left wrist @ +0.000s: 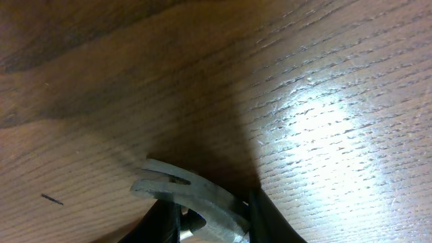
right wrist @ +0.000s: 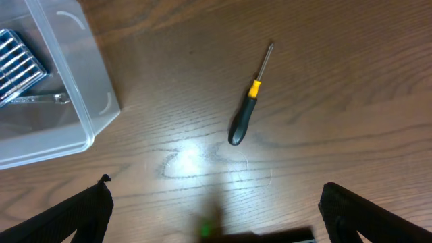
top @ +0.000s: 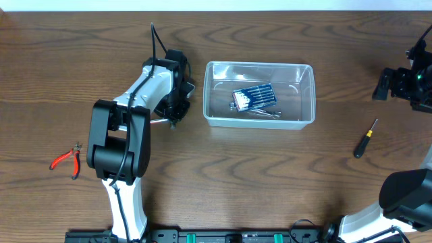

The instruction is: Pack container

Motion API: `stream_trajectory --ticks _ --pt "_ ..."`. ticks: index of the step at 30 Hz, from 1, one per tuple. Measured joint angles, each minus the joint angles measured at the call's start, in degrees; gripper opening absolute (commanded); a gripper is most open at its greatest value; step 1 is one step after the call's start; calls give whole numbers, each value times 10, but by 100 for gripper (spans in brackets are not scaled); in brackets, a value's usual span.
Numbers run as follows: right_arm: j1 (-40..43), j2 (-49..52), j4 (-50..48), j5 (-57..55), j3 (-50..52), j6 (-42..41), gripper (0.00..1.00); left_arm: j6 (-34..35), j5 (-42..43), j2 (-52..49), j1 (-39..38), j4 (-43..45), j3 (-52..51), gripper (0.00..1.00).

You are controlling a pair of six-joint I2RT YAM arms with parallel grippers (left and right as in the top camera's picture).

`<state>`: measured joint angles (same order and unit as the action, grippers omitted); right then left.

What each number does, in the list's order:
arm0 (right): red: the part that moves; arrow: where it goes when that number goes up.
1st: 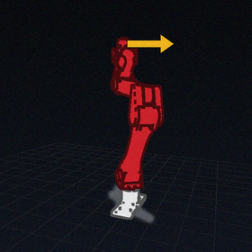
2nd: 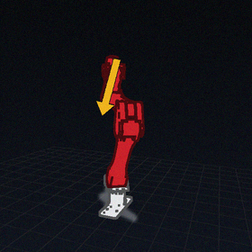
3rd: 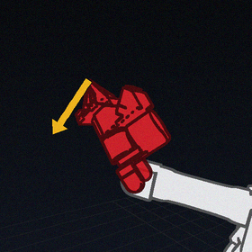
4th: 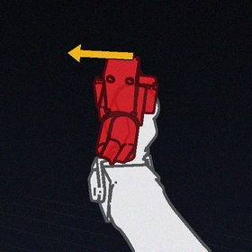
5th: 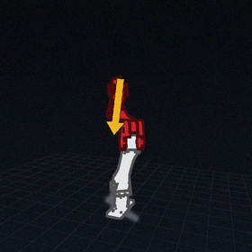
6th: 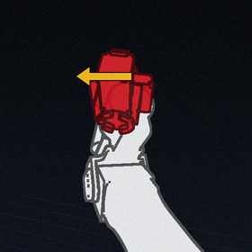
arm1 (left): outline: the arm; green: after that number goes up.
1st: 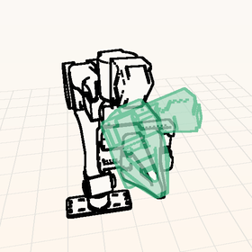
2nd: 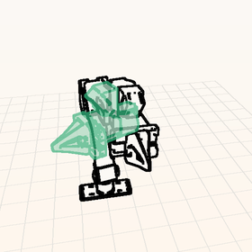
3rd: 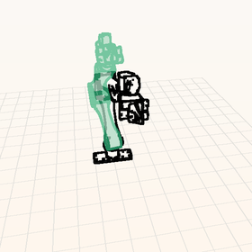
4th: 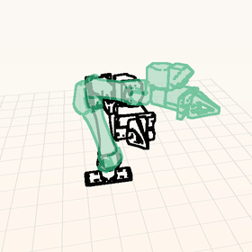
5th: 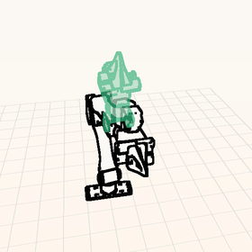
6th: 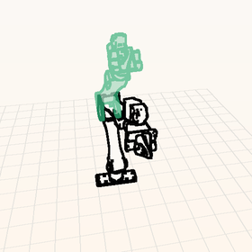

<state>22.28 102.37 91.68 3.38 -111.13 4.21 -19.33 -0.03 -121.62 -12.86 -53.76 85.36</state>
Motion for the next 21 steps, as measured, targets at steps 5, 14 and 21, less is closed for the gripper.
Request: stream_trajectory --ticks 5,14,21 --pt "0 0 0 0 0 0 99 0 0 0 0 -2 0 11" --pt "0 0 0 0 0 0 99 0 -4 0 0 -9 0 6" --pt "0 0 0 0 0 0 99 0 -4 2 0 -10 0 6"
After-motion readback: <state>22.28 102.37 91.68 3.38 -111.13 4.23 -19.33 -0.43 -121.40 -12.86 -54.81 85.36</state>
